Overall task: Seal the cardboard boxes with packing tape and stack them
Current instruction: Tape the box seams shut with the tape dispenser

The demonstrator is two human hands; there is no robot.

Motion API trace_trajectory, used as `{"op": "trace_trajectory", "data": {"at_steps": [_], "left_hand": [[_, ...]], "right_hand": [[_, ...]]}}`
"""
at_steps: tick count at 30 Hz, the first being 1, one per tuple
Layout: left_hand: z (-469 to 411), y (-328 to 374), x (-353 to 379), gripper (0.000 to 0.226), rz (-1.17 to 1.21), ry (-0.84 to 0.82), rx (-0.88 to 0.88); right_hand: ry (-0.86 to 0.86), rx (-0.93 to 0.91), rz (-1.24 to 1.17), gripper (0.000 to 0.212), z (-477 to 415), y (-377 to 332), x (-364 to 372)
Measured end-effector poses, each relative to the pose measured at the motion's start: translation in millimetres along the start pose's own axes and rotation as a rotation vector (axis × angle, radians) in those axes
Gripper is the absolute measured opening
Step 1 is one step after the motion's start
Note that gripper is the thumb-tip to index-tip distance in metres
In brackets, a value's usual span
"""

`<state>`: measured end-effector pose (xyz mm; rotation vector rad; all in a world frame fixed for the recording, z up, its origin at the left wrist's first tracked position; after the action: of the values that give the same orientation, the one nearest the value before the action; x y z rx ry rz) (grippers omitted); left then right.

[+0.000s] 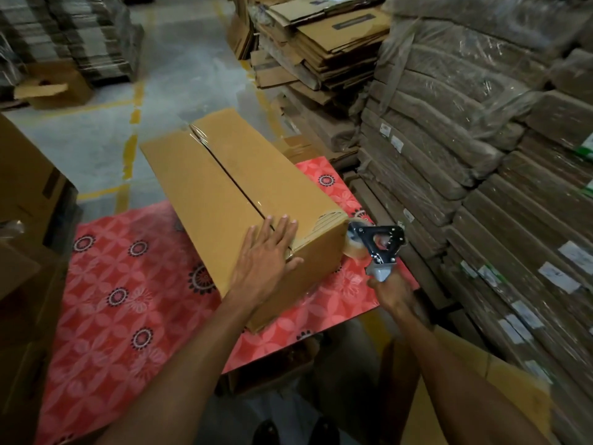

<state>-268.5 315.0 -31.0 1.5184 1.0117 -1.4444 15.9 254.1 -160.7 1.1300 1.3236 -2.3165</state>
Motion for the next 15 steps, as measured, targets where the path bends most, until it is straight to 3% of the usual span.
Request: {"op": "trace_trajectory", "data": {"at_steps": [4, 8, 10, 12, 15], "left_hand": [[14.7, -9.0, 3.3, 0.075, 0.035, -0.024, -0.026], [46.2, -26.0, 1.2, 0.07, 0.044, -0.021, -0.002], [55.7, -28.7, -0.5, 0.069, 0.037, -0.035, -0.002], [56.5, -27.2, -1.9, 0.07, 0.036, -0.05, -0.008], [45.9, -26.5, -6.7, 0.074, 0.137, -0.096, -0.037]], "right_hand": [[-0.023, 0.013, 0.017, 0.056, -11.2, 8.1, 18.7], [-0.097, -0.026, 0.087, 0.053, -17.5, 12.0, 26.4], [-0.119, -0.038, 0.221, 0.072, -20.0, 11.4, 24.9], [-0.048, -0.057, 0.444, 0.087, -21.3, -5.7, 6.2], [0.233, -0.268, 0.5, 0.055, -17.2, -84.4, -40.0]]}}
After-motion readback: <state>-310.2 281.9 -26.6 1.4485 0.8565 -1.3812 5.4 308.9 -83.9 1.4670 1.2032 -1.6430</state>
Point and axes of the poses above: each hand's wrist, its own z-axis away from the middle knuckle, its own x-axis out of the palm, y = z × x, the point moved 7 cm from there along -z, towards the middle knuckle, and after that the axes turned 6 degrees about -x, right-handed, at the moved point
